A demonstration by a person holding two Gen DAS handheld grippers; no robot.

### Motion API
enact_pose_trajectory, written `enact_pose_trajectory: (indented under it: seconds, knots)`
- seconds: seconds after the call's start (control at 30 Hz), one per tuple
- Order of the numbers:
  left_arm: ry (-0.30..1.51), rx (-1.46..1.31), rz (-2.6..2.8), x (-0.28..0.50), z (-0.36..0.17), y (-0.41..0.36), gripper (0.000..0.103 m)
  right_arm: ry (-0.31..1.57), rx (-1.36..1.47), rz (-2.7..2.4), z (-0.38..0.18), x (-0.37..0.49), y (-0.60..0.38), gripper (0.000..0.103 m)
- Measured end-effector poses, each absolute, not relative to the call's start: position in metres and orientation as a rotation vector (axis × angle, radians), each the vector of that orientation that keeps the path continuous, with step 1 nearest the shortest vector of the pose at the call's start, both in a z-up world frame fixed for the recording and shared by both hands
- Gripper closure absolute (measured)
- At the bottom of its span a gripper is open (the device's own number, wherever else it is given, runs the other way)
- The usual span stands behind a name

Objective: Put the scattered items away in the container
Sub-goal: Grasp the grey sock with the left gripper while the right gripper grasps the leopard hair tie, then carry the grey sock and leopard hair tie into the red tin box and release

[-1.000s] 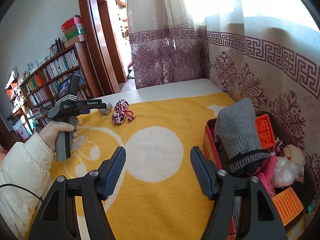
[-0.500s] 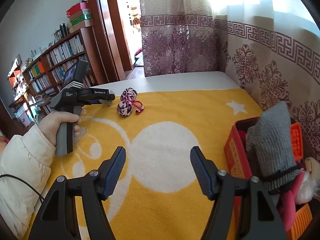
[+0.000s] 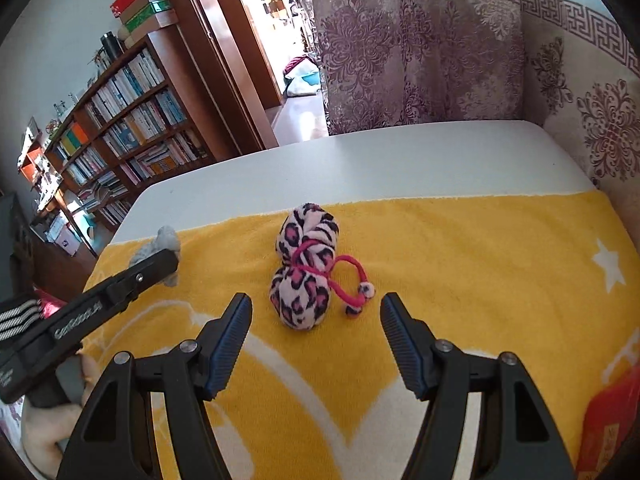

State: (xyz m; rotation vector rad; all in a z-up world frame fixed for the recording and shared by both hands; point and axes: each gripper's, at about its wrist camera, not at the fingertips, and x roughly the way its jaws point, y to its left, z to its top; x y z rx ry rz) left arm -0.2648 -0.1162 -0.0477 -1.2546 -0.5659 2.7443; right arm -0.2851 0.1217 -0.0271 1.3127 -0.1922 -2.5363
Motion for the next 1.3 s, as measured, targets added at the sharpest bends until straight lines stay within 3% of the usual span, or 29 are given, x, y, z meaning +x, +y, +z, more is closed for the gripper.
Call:
enact_pose_trajectory:
  seconds: [0.1, 0.23, 0.53, 0.83, 1.07, 1.3]
  knots:
    - [-0.562, -1.275, 2.724, -0.267, -0.055, -0.114, 0.054, -0.236, 1.384, -2.514, -0.045, -0.31, 0.116, 0.045]
    - [-0.572, -1.29, 2.719, -0.268, -0.059, -0.116, 0.054, -0.214, 1.41, -2.477, -0.055, -0.316, 0.111, 0.072]
    - [-0.517, -1.283, 2.707, -0.267, -0.056, -0.102, 0.054, -0.174, 1.236, -2.58, 0.01, -0.24, 0.14, 0.073]
    - [-0.386, -1.203, 2.715, -0.251, -0.032, -0.072, 0.054, -0.256, 1.024, -2.821, 0.07, -0.1, 0.251, 0.073]
    - [-0.248, -1.126, 2.612, -0.219, 0.0, -0.004, 0.054, -0.363, 1.008, -3.07, 0.086, -0.032, 0.357, 0.073]
    - [-0.12, -1.013, 2.43, -0.16, 0.034, 0.08, 0.054, -0.41, 1.069, -3.107, 0.065, -0.058, 0.394, 0.073]
